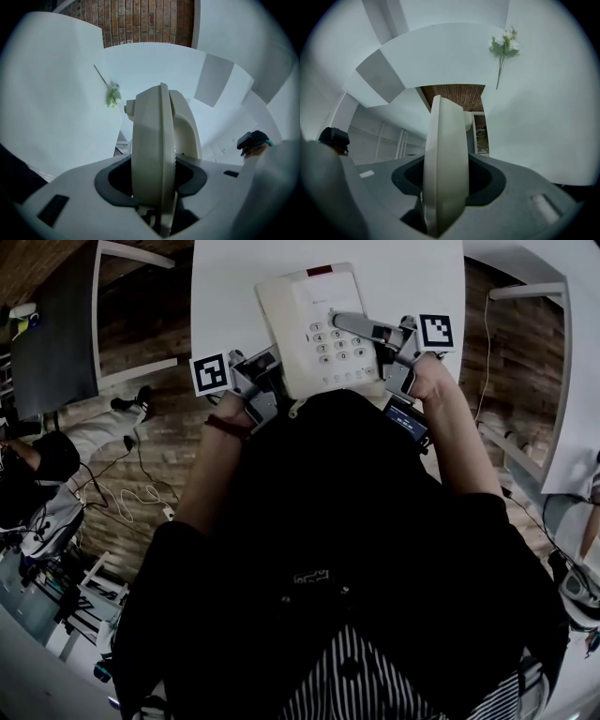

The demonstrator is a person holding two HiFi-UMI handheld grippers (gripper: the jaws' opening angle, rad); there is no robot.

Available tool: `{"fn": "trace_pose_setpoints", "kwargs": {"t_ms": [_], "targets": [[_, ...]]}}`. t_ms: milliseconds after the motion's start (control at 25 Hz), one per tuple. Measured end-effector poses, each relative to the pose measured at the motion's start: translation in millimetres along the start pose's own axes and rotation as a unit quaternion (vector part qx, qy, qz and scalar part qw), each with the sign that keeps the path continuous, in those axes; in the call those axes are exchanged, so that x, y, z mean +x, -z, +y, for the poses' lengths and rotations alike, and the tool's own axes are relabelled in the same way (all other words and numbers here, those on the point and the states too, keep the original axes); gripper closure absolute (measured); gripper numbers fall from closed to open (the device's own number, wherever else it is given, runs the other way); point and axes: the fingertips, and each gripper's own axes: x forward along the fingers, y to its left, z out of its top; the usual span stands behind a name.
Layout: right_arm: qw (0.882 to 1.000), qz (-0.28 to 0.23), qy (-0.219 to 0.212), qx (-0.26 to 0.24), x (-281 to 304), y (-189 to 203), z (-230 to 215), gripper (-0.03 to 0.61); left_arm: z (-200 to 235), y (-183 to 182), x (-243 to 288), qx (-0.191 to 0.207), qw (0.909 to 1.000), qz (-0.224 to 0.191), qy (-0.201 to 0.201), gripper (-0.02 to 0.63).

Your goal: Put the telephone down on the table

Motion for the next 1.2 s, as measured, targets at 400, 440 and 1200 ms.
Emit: {"fn": "trace_pose_setpoints", "kwargs": {"t_ms": [400, 440, 1200], "targets": [[0.996, -0.081, 0.018, -0.013, -37.8, -34.3, 8.5, 0.377, -6.4, -15.0, 48.9, -0.003, 0.9966, 0.080, 0.015, 0.419], [0.996, -0.088, 0.019, -0.015, -39.7, -42.4, 10.0, 0.377, -6.5, -21.2, 55.7, -0.003, 0.9958, 0.089, 0.018, 0.419], [0.989, -0.139, 0.028, -0.045, -46.4, -73.1, 23.0, 0.377, -17.0, -48.6, 81.4, 0.011, 0.9876, 0.154, 0.030, 0.419]]}}
